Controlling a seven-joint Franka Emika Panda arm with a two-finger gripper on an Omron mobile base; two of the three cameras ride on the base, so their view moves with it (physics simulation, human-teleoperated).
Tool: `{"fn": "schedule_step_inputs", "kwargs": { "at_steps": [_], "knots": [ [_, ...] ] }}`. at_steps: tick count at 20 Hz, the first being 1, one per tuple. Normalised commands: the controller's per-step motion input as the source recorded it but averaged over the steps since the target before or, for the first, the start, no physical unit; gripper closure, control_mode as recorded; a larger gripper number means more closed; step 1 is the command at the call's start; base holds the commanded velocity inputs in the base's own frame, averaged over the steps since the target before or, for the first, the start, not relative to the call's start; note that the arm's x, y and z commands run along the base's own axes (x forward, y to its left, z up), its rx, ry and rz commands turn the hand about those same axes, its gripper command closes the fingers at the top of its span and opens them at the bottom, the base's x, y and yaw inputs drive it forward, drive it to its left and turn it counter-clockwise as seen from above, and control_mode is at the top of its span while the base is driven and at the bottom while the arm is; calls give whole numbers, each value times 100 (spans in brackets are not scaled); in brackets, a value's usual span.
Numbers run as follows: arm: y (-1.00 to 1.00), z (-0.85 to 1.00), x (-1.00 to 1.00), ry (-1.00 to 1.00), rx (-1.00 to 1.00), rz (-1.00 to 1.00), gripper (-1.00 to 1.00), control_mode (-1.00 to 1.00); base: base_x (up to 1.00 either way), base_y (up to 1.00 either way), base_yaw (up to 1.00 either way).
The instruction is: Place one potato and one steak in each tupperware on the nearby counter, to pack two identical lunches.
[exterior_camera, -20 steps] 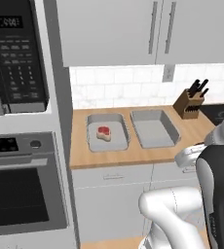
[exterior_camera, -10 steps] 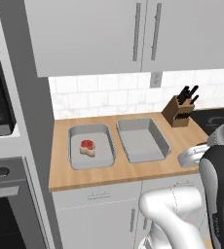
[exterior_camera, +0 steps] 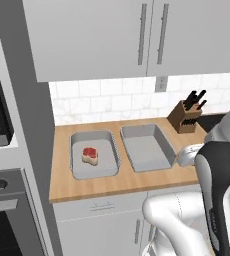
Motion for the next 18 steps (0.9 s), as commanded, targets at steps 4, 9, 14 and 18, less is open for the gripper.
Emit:
{"fn": "schedule_step_inputs", "kwargs": {
  "at_steps": [4,9,14,18],
  "knots": [
    [4,-32,100,3,0,-1,100,-100,0,0,0],
    [0,-53,100,7,-1,-1,100,-100,0,0,0],
    [0,-32,100,17,-1,-3,100,-100,0,0,0],
    [-21,0,99,10,1,0,100,-100,0,0,0]
  ]
}}
